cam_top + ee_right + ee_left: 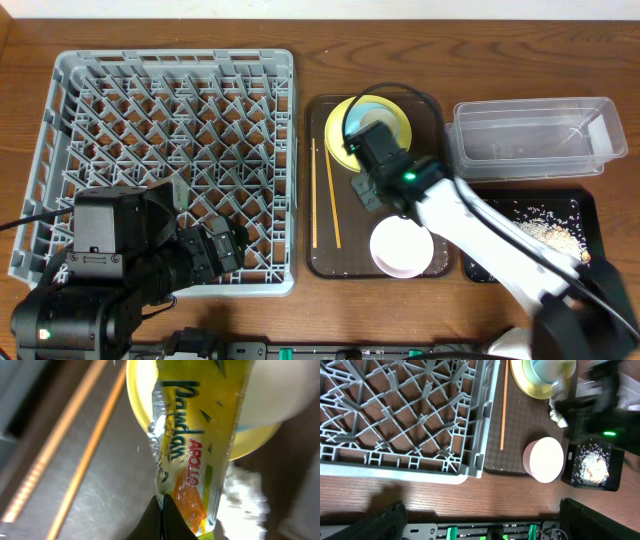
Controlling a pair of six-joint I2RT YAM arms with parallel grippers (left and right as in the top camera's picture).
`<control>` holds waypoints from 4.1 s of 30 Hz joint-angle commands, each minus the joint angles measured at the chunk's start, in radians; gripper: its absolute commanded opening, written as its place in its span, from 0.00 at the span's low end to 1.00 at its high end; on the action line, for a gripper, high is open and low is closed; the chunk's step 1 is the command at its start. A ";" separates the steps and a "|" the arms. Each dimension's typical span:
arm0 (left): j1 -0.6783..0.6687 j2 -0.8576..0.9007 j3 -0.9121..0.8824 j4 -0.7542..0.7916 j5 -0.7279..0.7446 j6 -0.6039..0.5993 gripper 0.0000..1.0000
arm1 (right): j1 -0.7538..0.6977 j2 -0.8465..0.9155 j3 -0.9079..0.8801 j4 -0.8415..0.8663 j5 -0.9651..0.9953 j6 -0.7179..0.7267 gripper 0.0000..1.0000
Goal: Sort waste into correct bins and load items into the dishwasher rack
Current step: 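Drop the snack wrapper into the clear plastic bin with the right gripper, then grasp the crumpled white tissue with the right gripper, then drop the tissue into the clear plastic bin and hold the right arm above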
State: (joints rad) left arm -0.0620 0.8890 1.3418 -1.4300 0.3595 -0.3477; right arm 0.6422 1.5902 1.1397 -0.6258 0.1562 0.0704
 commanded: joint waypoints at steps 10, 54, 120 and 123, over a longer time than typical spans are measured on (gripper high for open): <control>-0.003 -0.002 0.000 0.003 -0.013 -0.006 0.98 | -0.194 -0.148 0.018 -0.108 0.352 0.087 0.01; -0.003 -0.002 0.000 0.003 -0.013 -0.006 0.98 | -0.754 0.111 0.021 0.159 -0.160 0.600 0.58; -0.003 -0.002 0.000 0.003 -0.013 -0.006 0.98 | -0.531 -0.109 0.276 -0.243 0.035 0.258 0.01; -0.003 -0.002 0.000 0.003 -0.013 -0.006 0.98 | -0.742 -0.062 0.266 -0.199 -0.061 0.266 0.01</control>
State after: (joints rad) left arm -0.0620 0.8890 1.3411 -1.4296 0.3595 -0.3477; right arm 0.0292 1.4635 1.4322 -0.8307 0.1780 0.2924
